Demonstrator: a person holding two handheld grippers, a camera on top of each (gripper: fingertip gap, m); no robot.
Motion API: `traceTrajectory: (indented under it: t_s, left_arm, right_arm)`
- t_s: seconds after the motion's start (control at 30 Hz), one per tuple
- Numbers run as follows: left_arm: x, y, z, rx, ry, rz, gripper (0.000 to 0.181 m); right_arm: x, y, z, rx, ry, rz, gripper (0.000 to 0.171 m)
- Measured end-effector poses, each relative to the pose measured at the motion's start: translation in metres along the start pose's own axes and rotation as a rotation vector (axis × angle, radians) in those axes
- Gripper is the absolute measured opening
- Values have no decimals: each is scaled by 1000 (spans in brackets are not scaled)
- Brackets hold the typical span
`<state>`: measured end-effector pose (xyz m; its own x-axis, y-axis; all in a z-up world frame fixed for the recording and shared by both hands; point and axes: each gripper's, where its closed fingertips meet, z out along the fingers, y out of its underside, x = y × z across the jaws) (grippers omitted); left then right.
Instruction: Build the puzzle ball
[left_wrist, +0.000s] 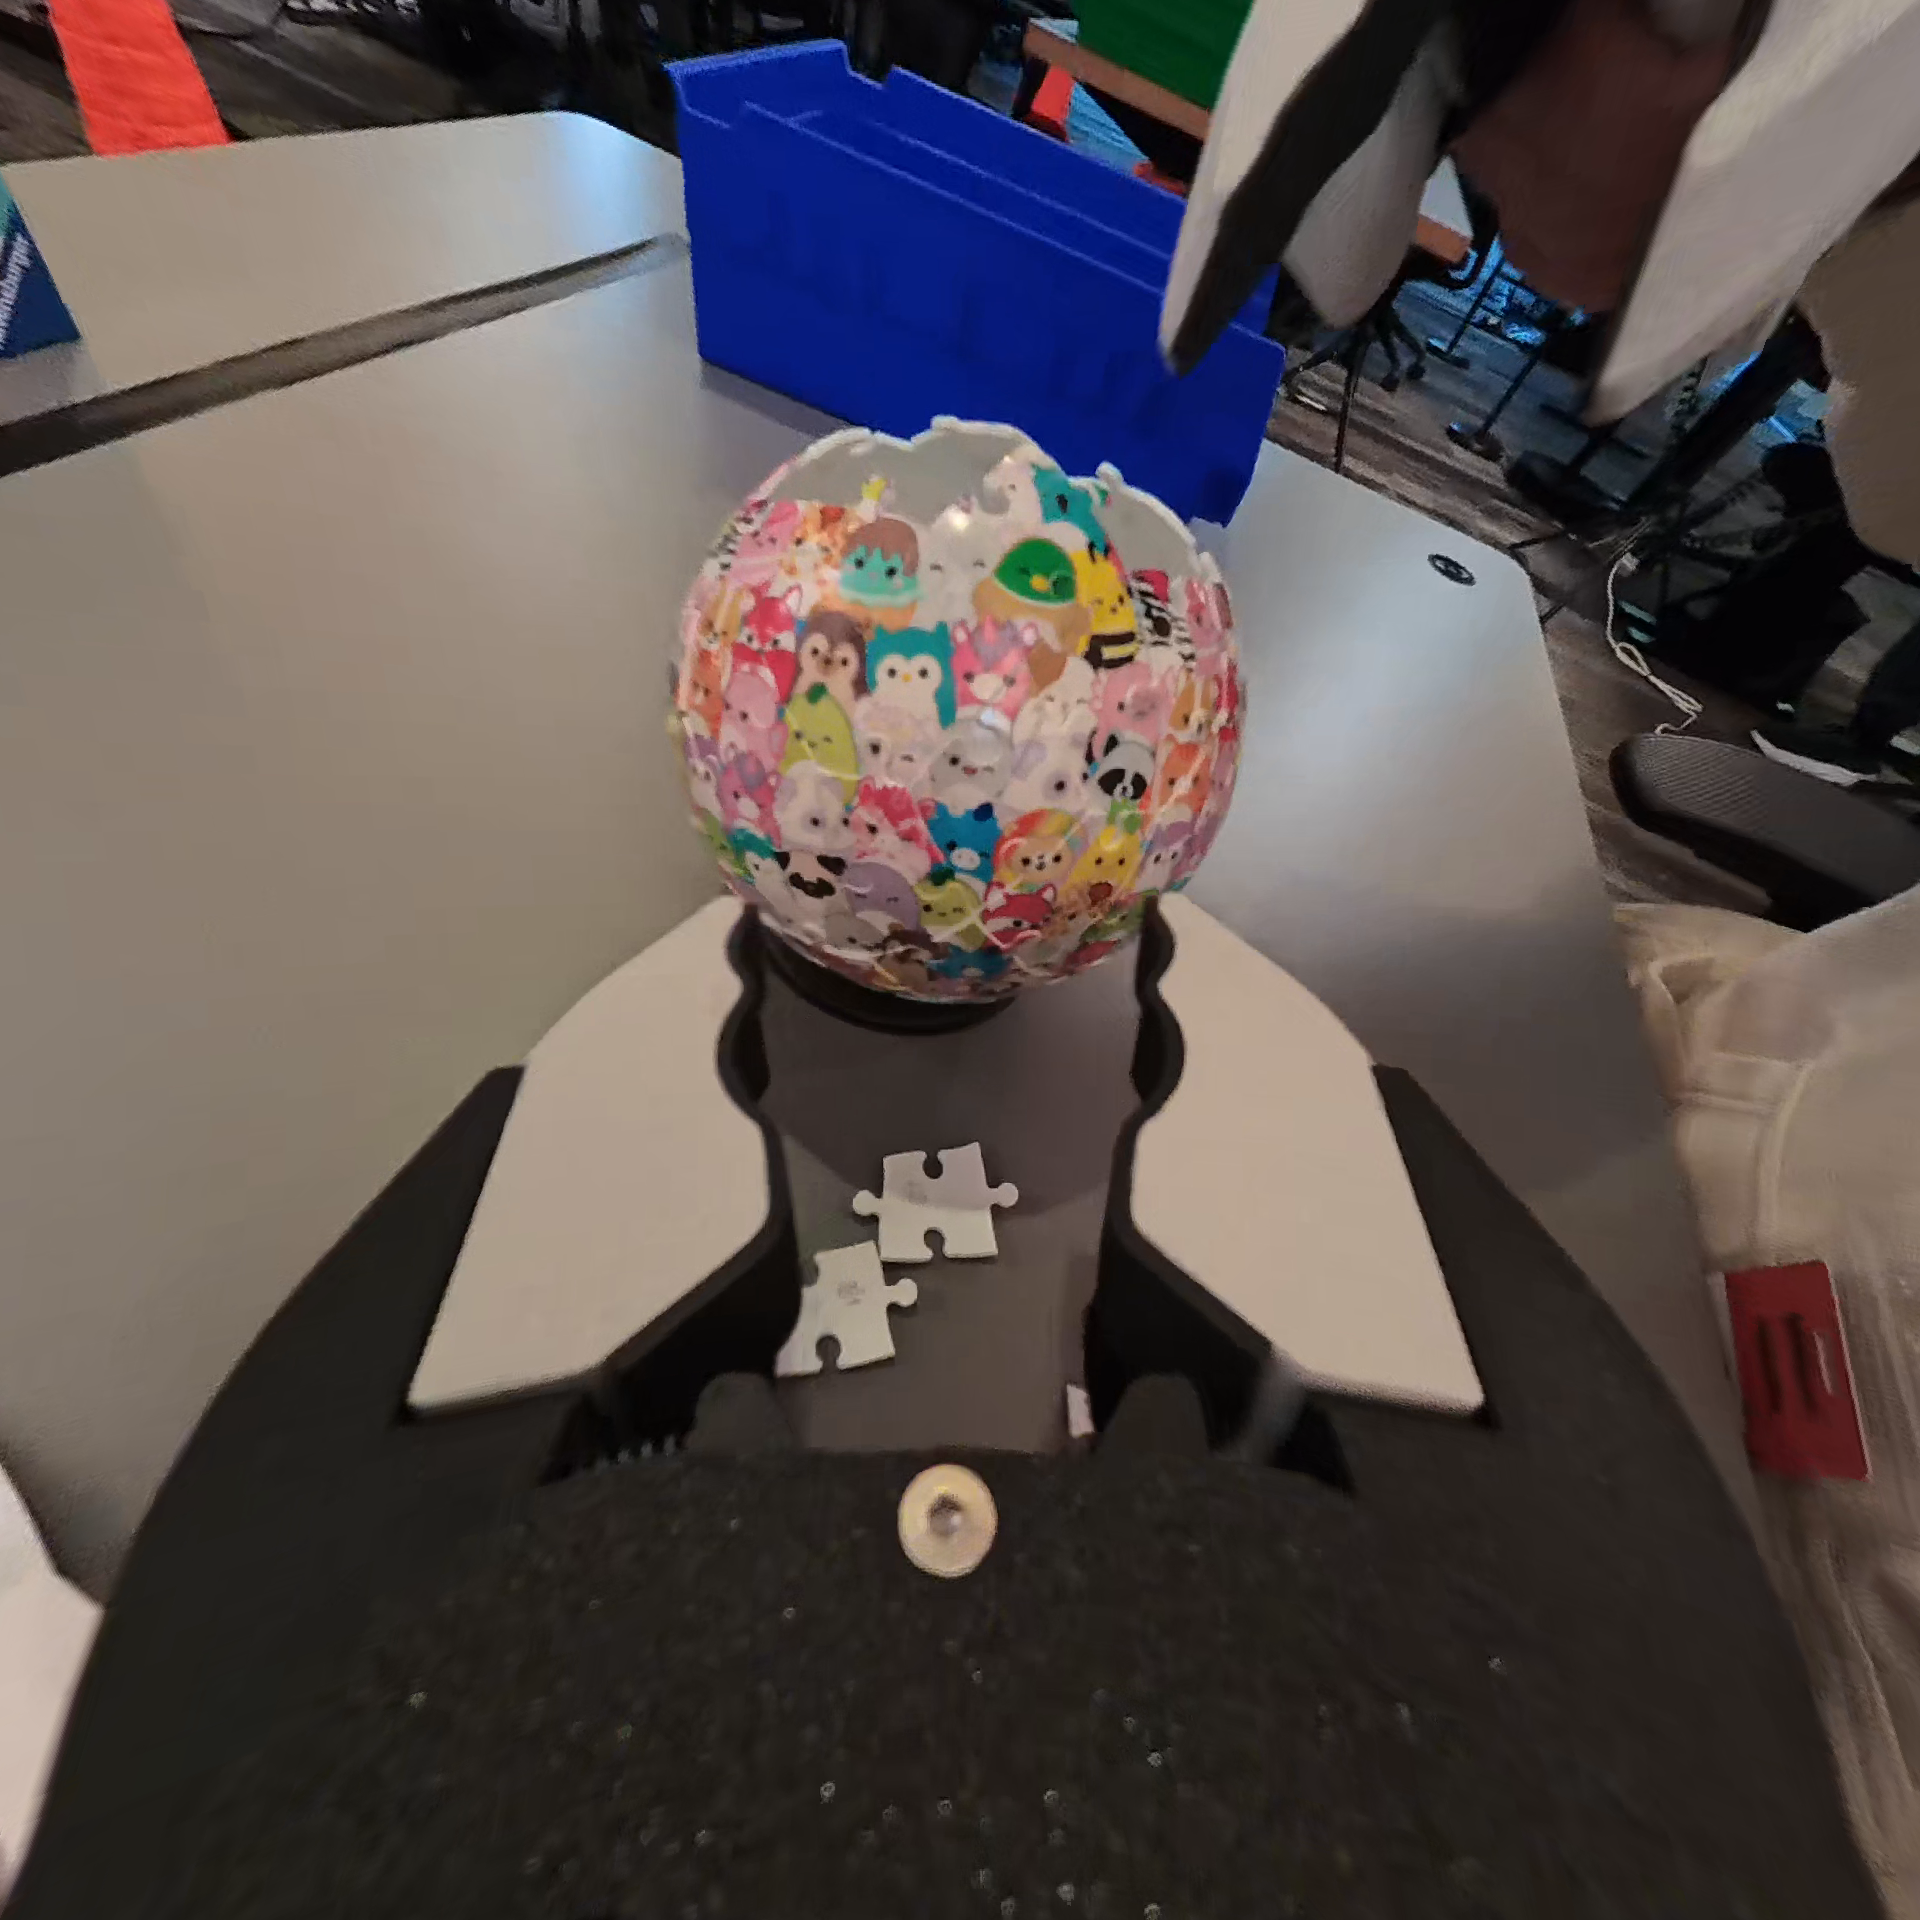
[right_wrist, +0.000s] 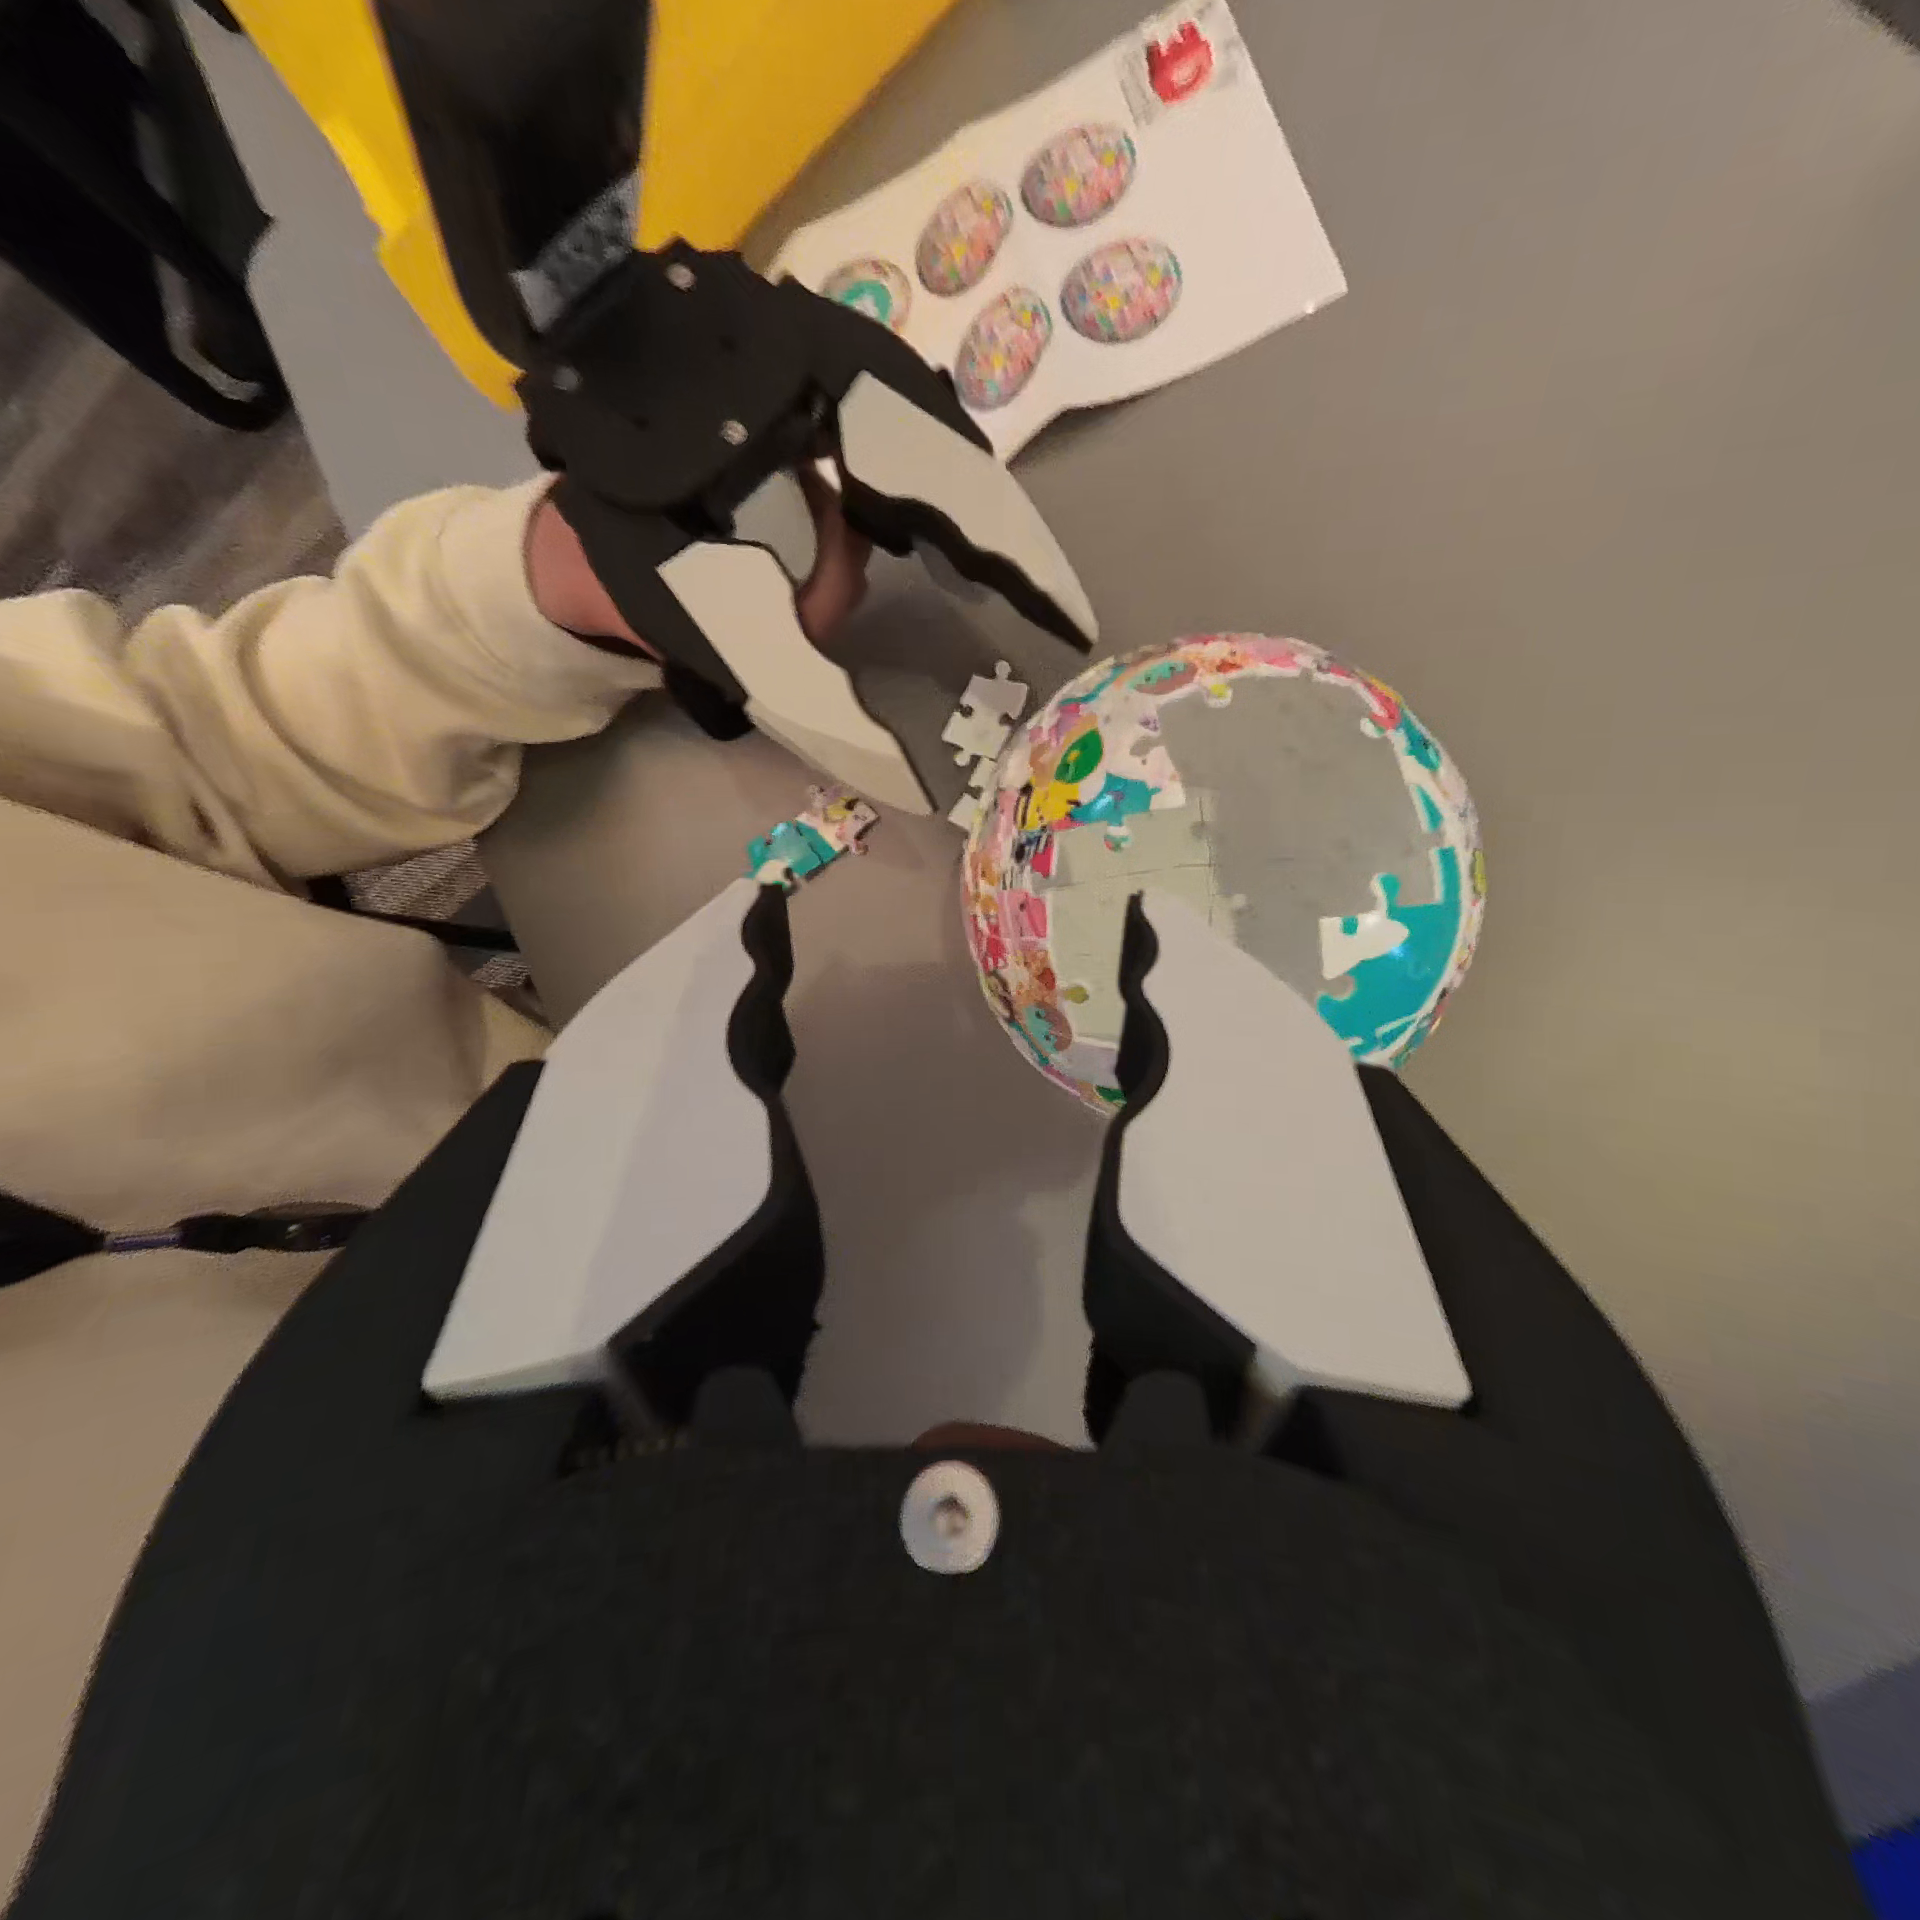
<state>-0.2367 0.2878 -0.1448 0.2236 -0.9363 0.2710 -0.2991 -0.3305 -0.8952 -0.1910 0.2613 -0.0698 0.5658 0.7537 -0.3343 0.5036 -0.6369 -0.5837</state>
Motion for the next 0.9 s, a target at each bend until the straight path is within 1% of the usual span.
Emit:
traceTrajectory:
  t_s: [0.07,0.13,0.2,0.3,0.37,0.43,0.57,0.73,0.77,0.9]
  left_arm:
    - [-2,2,2,-9,-16,1,78]
    - [-5,3,5,-10,-38,-5,88]
    - [-5,0,6,13,-34,-27,92]
    - [-5,-3,7,47,-12,-66,92]
    - [-6,-4,8,62,-1,-89,91]
    - [-9,-5,9,77,1,-102,91]
    - [-7,-5,11,90,28,-122,91]
    - [-3,-1,16,70,41,-91,92]
    - [-3,0,18,64,39,-89,92]
    - [-4,4,22,48,34,-88,92]
  right_arm:
    - [5,2,6,-5,32,33,62]
    - [3,1,10,1,6,72,59]
    - [4,7,16,-42,-17,112,65]
    - [8,12,22,-92,-42,151,69]
    - [4,8,24,-84,-112,171,67]
    - [0,8,28,-111,-172,195,73]
    - [-2,7,33,-159,-237,208,73]
    - [-8,2,38,-160,-354,297,73]
    - [-11,2,39,-161,-380,317,76]
    - [-14,0,40,-178,-408,324,76]
